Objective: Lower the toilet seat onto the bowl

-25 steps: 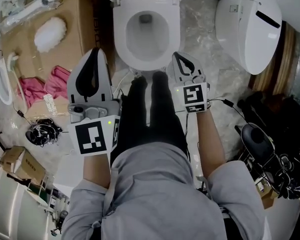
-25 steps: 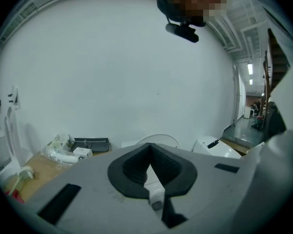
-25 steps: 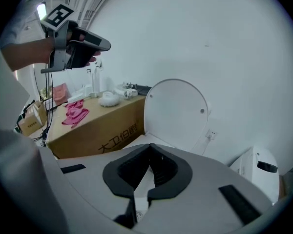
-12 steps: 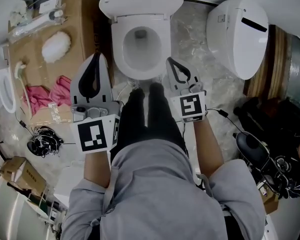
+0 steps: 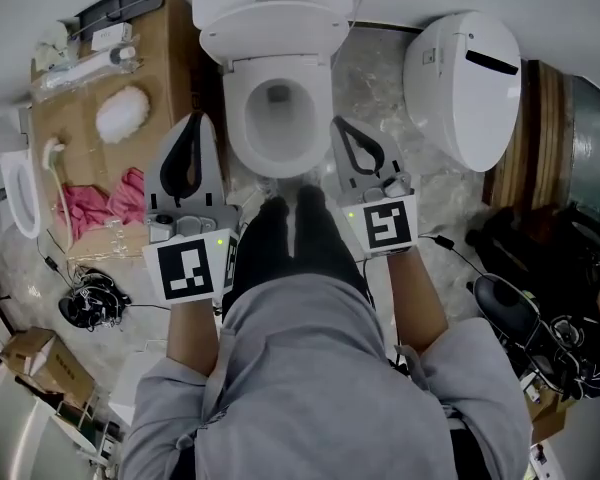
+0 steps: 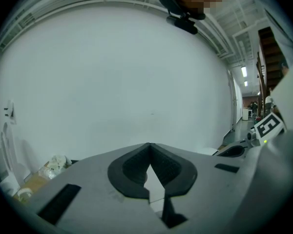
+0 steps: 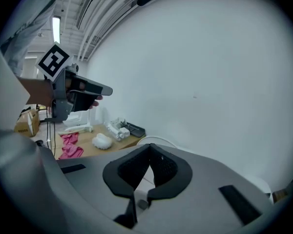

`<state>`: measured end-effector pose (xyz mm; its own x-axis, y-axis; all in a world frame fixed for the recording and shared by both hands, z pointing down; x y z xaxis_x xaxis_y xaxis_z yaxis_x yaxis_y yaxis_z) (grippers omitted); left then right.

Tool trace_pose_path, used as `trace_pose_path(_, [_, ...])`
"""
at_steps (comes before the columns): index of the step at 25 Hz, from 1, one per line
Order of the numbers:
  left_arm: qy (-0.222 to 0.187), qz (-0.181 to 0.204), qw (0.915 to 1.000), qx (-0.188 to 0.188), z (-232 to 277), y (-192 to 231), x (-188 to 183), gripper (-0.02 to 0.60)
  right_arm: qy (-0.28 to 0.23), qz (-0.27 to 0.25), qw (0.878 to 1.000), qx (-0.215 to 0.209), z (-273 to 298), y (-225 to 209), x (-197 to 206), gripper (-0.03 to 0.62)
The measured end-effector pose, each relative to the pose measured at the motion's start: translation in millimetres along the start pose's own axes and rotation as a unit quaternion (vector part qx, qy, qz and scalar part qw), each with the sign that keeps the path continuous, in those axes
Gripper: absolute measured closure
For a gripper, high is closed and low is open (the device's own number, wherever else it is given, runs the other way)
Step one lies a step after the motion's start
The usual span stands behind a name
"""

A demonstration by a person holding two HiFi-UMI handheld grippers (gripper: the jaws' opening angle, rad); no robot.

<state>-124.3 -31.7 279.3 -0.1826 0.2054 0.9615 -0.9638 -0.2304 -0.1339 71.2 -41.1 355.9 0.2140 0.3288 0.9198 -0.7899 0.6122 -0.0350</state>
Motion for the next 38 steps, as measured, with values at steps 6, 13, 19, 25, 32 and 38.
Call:
trace_pose_path(6, [-0.014,0.006,0.9999,-0.007,-1.6,-0.2,-22.1,0.583,-0.042,-0.002,0.999,-0.004,-8.9,-5.4,-40.0,0.594])
trace_pose_path(13, [-0.036,0.015,0.9991,-0.019,-3.3,1.3,-51.5,0.583,-0.089,-0.009,0.996,-0.015,-15.8,-4.7,-81.5,0.594])
trace_pose_path(19, [-0.057,0.022,0.9977,-0.029,-8.6,5.8,-73.8,0.583,-0.136,-0.016,0.990,-0.026,-23.9,3.0,-120.8,0.594])
trace_pose_path(25, [-0.075,0.024,0.9963,-0.035,-8.9,8.4,-93.4,0.583,-0.176,-0.014,0.984,-0.021,-33.7,-4.2,-154.8,0.594])
trace_pose_path(32, [-0.088,0.024,0.9949,-0.043,-13.4,12.5,-108.1,0.583,-0.205,-0.011,0.979,-0.012,-44.6,-9.1,-177.5,0.594])
trace_pose_path(38, [-0.101,0.024,0.9932,-0.054,-19.5,21.0,-121.3,0.583,-0.226,-0.007,0.974,-0.006,-50.7,-12.2,-193.3,0.594])
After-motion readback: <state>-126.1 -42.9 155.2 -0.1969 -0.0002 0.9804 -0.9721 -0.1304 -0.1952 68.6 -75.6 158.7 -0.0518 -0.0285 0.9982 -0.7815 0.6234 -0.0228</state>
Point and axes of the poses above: the fingertips, and each gripper's own axes: z forward along the fingers, y to its left, x out of its underside, the point moved 4 cm from there along -z, backward along the fingers, and after that the axes turned 8 degrees about z, right-handed, at the moved point
